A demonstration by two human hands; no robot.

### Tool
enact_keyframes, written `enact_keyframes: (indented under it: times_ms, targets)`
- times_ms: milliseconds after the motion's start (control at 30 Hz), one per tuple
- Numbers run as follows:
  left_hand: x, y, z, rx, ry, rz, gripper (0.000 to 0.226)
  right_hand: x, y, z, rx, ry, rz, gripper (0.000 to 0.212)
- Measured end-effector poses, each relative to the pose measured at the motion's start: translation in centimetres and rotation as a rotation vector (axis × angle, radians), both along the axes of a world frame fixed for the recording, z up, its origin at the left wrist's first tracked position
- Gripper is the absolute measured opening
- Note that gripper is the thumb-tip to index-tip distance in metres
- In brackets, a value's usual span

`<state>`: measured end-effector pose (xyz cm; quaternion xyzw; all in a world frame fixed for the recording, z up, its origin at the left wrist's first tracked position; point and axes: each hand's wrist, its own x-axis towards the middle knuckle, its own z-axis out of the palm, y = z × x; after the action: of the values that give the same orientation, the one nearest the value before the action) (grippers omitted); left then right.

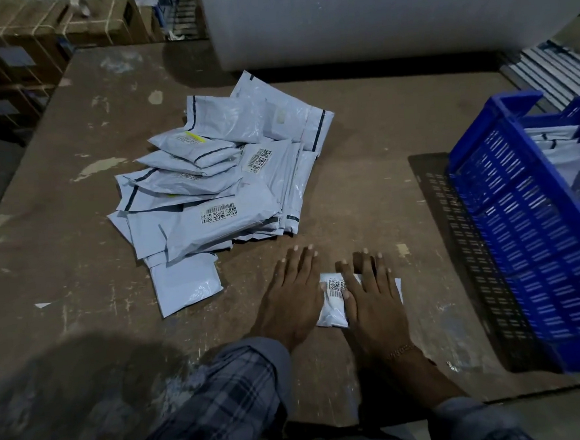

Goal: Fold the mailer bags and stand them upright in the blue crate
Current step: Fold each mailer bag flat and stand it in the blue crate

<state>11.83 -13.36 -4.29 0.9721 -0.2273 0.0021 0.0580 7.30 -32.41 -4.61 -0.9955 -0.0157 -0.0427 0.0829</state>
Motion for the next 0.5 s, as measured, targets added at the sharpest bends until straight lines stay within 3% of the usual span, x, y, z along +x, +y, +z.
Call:
enact_keyframes:
  times_ms: [167,300,500]
  targets:
    - [0.0,-0.9,-0.1,0.004,0.009,0.044,0.065,-1.0,0.1,-0.4,-0.05,-0.009,0.026,0.057]
    - [-0.6,-1.4,0.1,0.06,-0.017,-0.114,0.065,0.8,-0.5,-0.3,-0.039,0.033,0.071,0.057]
    - [1.4,0.3,-0.5,0.073,0.046,0.0,0.066,-0.9,-0.5,-0.2,0.001,0.019,0.05,0.057]
